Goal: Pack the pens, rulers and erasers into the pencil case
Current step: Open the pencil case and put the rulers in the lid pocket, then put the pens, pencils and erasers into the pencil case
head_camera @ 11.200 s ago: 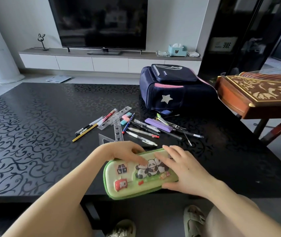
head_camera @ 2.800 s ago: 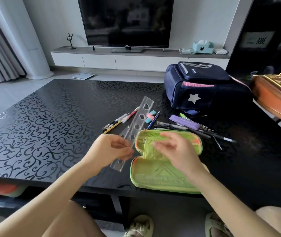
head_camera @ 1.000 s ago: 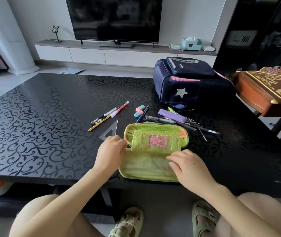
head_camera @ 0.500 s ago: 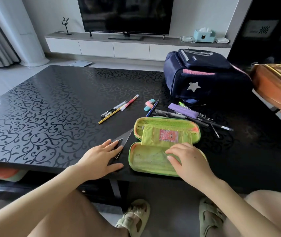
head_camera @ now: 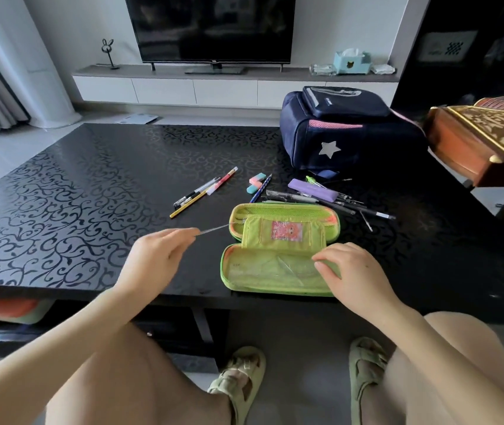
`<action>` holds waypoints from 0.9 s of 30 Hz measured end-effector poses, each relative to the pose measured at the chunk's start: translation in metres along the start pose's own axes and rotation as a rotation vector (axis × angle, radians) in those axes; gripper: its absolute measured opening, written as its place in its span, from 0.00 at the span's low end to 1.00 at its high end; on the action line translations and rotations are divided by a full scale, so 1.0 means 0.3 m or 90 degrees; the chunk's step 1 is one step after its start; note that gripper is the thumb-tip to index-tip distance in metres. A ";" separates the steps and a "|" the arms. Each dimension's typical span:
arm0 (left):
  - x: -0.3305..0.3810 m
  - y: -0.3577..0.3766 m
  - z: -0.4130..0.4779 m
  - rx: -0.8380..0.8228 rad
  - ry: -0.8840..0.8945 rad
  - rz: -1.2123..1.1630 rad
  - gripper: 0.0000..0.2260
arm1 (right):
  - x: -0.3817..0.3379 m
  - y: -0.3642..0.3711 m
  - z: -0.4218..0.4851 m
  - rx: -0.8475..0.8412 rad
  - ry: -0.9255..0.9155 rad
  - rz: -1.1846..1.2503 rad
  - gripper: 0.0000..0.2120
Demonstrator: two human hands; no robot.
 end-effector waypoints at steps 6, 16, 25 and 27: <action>0.193 0.256 0.100 -0.258 0.146 -0.042 0.10 | 0.103 -0.027 -0.010 0.029 0.079 0.030 0.09; 0.156 0.368 0.119 -0.406 0.017 -0.051 0.16 | 0.143 0.029 0.178 -0.039 0.159 0.016 0.25; 0.098 0.184 0.169 -0.033 -0.019 0.022 0.12 | 0.162 0.005 0.228 0.028 0.159 0.291 0.17; 0.086 0.157 0.183 0.004 -0.055 -0.047 0.10 | 0.103 0.019 0.185 -0.121 0.060 0.268 0.11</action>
Point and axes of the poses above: each hand's wrist, its own z-axis towards the middle knuckle, its own y-axis out of the palm, x = y × z, the point moved 8 cm from there along z, towards the middle knuckle, and after that the axes turned 15 degrees about -x, right-handed, at the moved point
